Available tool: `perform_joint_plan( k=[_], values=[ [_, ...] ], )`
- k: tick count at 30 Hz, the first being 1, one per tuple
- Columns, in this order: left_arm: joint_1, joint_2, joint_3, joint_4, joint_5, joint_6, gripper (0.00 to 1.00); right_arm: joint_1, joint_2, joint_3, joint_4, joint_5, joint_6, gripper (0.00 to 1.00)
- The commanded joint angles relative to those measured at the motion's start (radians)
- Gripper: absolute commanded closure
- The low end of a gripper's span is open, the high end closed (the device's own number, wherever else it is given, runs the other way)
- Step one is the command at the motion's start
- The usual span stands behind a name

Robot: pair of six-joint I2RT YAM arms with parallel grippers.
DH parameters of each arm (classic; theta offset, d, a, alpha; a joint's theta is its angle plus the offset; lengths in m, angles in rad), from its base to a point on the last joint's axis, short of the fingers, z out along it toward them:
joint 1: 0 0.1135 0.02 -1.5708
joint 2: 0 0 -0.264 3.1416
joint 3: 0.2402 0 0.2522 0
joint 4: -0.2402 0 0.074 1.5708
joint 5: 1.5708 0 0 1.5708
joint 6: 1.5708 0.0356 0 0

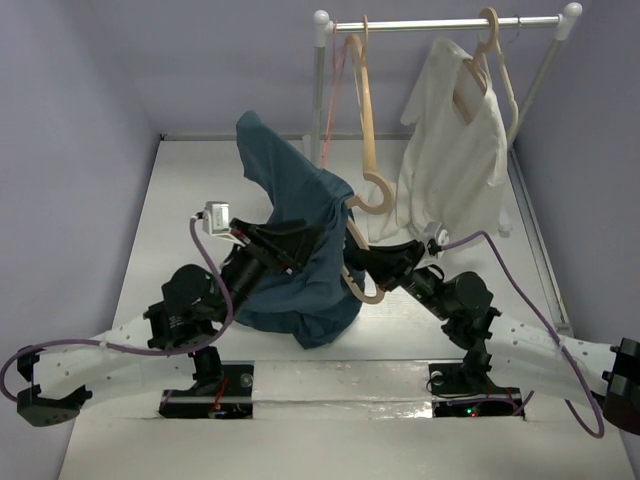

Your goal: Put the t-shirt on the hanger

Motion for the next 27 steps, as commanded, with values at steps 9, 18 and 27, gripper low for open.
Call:
perform_joint_plan(
  k=[9,18,27],
  values=[
    [0.076,0.141,0.135,-0.03,-0.317,-0.113,0.21,0.062,-0.002,0.019,0.069,0.072,-0.065,1.0],
    [0.251,0.264,0.11,0.013,-0.088,-0.207,0.23,0.186,0.087,0.071,0.067,0.185,-0.188,1.0],
    [0.26,0.249,-0.001,0.071,-0.117,-0.282,0.33,0.214,0.159,0.167,0.099,0.264,-0.283,1.0]
  ],
)
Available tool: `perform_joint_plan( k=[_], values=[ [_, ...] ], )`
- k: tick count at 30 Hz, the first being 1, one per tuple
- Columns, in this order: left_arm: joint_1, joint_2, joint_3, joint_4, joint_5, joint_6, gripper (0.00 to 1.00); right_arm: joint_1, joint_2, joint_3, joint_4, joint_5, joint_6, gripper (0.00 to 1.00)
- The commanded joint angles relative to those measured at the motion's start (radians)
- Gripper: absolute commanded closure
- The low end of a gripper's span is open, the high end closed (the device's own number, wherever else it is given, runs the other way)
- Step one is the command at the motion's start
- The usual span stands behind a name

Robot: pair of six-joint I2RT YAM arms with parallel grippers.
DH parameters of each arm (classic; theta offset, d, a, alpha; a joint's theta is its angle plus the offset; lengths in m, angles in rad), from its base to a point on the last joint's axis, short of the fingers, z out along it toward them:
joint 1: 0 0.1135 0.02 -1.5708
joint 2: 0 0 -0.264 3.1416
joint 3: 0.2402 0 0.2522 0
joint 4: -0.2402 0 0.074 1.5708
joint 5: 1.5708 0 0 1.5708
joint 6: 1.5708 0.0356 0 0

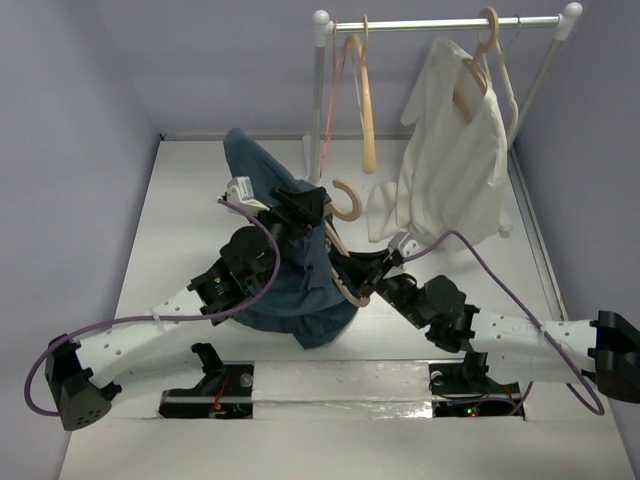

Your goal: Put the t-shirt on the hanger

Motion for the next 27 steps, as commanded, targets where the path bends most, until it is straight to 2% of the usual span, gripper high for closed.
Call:
perform_joint_plan(
  k=[1,8,9,10,12,13,15,17,23,24,25,27],
  values=[
    [0.002,-0.031,-0.043,0.065,0.013,-0.05,0.34,0.013,0.016,0.103,0.129,0.042,-0.078,1.0],
    [0.002,-0.086,-0.115,0.143,-0.006,-0.065,0.52,0.023,0.058,0.182,0.117,-0.017,-0.092,1.0],
    [0.002,-0.094,-0.131,0.169,-0.006,-0.056,0.57,0.023,0.07,0.185,0.111,-0.022,-0.087,1.0],
    [0.002,-0.11,-0.137,0.176,-0.006,-0.052,0.7,0.032,0.076,0.186,0.103,-0.028,-0.084,1.0],
    [0.002,-0.123,-0.146,0.192,-0.006,-0.042,0.77,0.032,0.081,0.185,0.103,-0.036,-0.061,1.0],
    [0.002,-0.135,-0.154,0.206,0.0,-0.033,0.87,0.032,0.079,0.185,0.094,-0.043,-0.052,1.0],
    [0.002,-0.152,-0.18,0.247,0.005,-0.027,0.91,0.032,0.082,0.202,0.056,-0.072,-0.03,1.0],
    [0.002,-0.17,-0.186,0.259,0.011,-0.019,1.0,0.032,0.092,0.214,0.016,-0.095,-0.01,1.0],
    [0.002,-0.21,-0.204,0.284,0.039,-0.018,1.0,0.032,0.086,0.211,-0.038,-0.123,0.022,1.0],
    [0.002,-0.207,-0.197,0.272,0.043,-0.021,0.96,0.032,0.089,0.217,-0.047,-0.128,0.014,1.0],
    [0.002,-0.201,-0.189,0.261,0.043,-0.024,0.76,0.032,0.093,0.219,-0.056,-0.128,0.011,1.0],
    [0.002,-0.193,-0.188,0.267,0.048,-0.019,0.54,0.032,0.098,0.217,-0.056,-0.125,0.004,1.0]
  ],
)
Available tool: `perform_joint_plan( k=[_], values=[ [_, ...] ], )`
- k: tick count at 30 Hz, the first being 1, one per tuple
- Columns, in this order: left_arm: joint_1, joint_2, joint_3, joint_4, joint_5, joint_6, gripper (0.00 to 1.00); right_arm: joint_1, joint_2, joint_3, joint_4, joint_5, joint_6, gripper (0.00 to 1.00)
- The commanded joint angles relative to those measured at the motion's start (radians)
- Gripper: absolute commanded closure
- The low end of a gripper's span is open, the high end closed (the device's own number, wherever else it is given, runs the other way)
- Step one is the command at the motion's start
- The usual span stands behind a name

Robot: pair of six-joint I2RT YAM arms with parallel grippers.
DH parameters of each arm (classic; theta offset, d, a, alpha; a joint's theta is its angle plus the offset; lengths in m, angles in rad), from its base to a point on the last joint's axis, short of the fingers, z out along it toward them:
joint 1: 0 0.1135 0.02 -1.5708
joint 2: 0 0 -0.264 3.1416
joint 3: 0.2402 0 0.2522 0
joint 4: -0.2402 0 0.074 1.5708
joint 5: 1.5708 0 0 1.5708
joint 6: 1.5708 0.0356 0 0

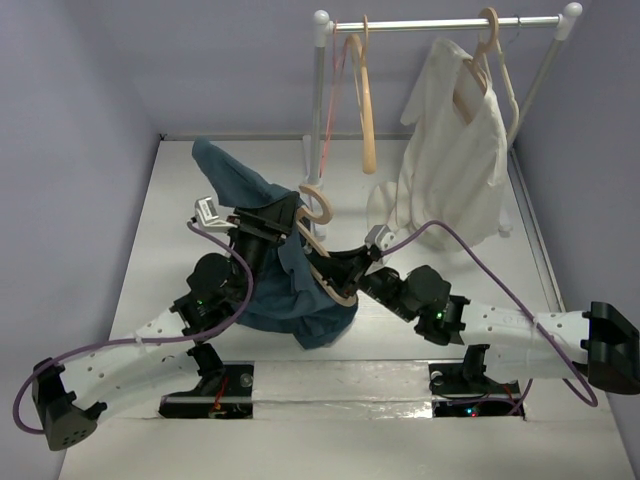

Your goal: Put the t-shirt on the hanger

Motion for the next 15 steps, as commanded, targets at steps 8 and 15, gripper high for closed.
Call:
perform_joint_plan(
  k=[8,15],
  values=[
    [-0.005,0.042,0.014,0.047,0.025,0.026,0.73,0.008,-0.003,0.078,0.013,-0.056,-0.021,1.0],
    [-0.005,0.018,-0.004,0.08,0.029,0.048,1.0,0.008,-0.021,0.072,-0.004,-0.053,0.001,1.0]
  ],
)
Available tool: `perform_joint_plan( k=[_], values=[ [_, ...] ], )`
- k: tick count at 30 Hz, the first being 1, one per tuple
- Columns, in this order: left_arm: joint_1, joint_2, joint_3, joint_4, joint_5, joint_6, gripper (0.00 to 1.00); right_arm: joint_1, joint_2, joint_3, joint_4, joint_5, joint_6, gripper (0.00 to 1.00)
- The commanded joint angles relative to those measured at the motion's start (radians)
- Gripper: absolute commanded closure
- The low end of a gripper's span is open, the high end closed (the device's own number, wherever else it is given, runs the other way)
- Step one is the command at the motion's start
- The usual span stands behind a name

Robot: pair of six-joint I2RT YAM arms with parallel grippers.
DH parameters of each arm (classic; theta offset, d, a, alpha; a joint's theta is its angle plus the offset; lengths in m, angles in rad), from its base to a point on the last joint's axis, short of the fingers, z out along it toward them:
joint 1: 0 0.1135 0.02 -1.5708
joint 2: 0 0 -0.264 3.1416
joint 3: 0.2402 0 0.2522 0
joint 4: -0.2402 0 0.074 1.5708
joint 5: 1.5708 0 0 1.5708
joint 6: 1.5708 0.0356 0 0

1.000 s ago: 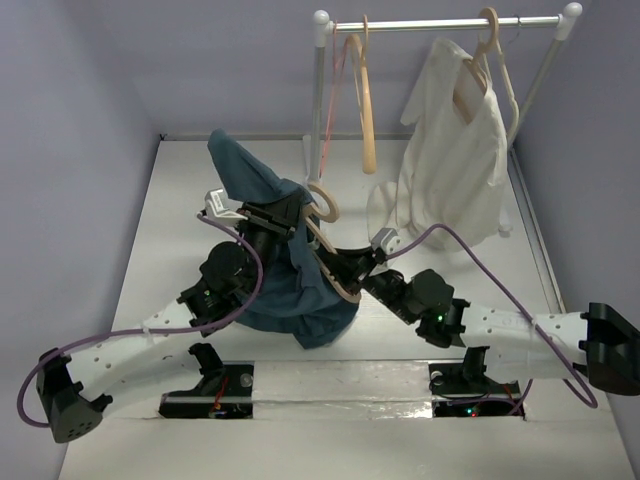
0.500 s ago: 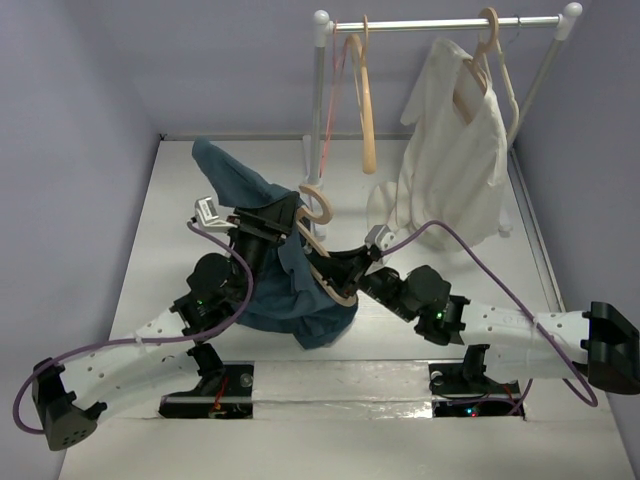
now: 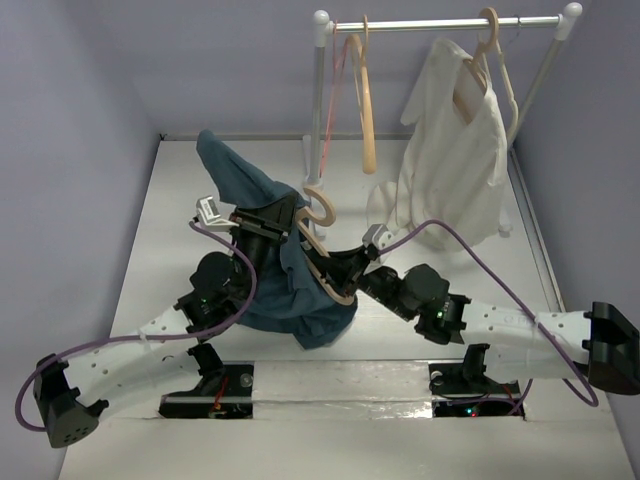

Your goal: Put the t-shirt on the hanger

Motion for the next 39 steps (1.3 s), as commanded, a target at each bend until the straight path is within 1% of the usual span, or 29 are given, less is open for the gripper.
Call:
perform_joint_plan(
  k=[1,2,3,5,6,7,9,10,12,14,15,16,18,20,24,26,27,28,30,33,35,37,38,39],
  values=[
    [-0.005,-0.025,-0.008,0.042,0.047,0.053,1.0,0.011,-0.022,0.051,0.041,-0.051,0.009,1.0],
    [-0.005,-0.033,-0.012,0.042,0.047,0.053,1.0,0.011,-0.028,0.051,0.029,-0.042,0.018,1.0],
    [-0.005,-0.041,-0.017,0.04,0.047,0.053,1.0,0.011,-0.031,0.054,0.006,-0.036,0.037,0.86],
    [-0.005,-0.068,-0.023,0.037,0.049,0.048,1.0,0.011,-0.04,0.057,-0.081,-0.01,0.054,0.63],
    [-0.005,-0.078,-0.024,0.033,0.05,0.039,1.0,0.011,-0.06,0.052,-0.118,-0.001,0.067,0.45],
    [-0.005,-0.093,-0.024,0.028,0.057,0.038,1.0,0.011,-0.078,0.043,-0.175,0.007,0.08,0.4],
    [-0.005,-0.107,-0.018,0.014,0.061,0.027,1.0,0.011,-0.147,0.019,-0.221,0.048,0.095,0.31],
    [-0.005,-0.119,-0.018,0.014,0.066,0.022,1.0,0.011,-0.172,-0.003,-0.27,0.056,0.097,0.3],
    [-0.005,-0.131,-0.015,0.017,0.073,0.018,1.0,0.011,-0.227,-0.027,-0.307,0.076,0.094,0.29],
    [-0.005,-0.139,-0.009,0.017,0.086,0.013,1.0,0.011,-0.299,-0.07,-0.351,0.111,0.092,0.33],
    [-0.005,-0.141,0.003,0.013,0.092,0.013,1.0,0.011,-0.322,-0.087,-0.362,0.131,0.1,0.47],
    [-0.005,-0.144,0.009,0.011,0.1,0.013,1.0,0.002,-0.368,-0.107,-0.376,0.148,0.106,0.57],
    [-0.005,-0.147,0.02,0.01,0.106,0.01,1.0,-0.015,-0.4,-0.156,-0.387,0.132,0.124,0.8],
    [-0.005,-0.148,0.026,0.013,0.115,0.005,1.0,-0.025,-0.39,-0.164,-0.424,0.096,0.137,0.8],
    [-0.005,-0.144,0.04,0.01,0.124,0.001,1.0,-0.025,-0.303,-0.17,-0.424,0.056,0.144,0.49],
    [-0.005,-0.142,0.045,0.011,0.129,-0.001,1.0,-0.025,-0.266,-0.175,-0.388,0.024,0.137,0.45],
    [-0.005,-0.144,0.045,0.011,0.129,-0.002,1.0,-0.025,-0.222,-0.17,-0.385,0.013,0.135,0.43],
    [-0.005,-0.145,0.048,0.01,0.13,-0.002,1.0,-0.025,-0.198,-0.158,-0.378,0.007,0.129,0.43],
    [-0.005,-0.148,0.049,0.008,0.132,-0.004,1.0,-0.025,-0.137,-0.15,-0.35,0.013,0.118,0.42],
    [-0.005,-0.15,0.054,-0.001,0.139,-0.008,1.0,-0.025,-0.089,-0.129,-0.297,0.048,0.106,0.42],
    [-0.005,-0.153,0.055,-0.009,0.135,-0.01,1.0,-0.034,-0.057,-0.117,-0.257,0.046,0.094,0.44],
    [-0.005,-0.156,0.057,-0.01,0.133,-0.01,1.0,-0.043,-0.017,-0.115,-0.205,0.058,0.089,0.5],
    [-0.005,-0.156,0.057,-0.009,0.133,-0.01,1.0,-0.043,-0.002,-0.107,-0.195,0.058,0.089,0.54],
    [-0.005,-0.157,0.057,-0.004,0.133,-0.009,1.0,-0.043,0.012,-0.103,-0.188,0.058,0.089,0.68]
  ],
)
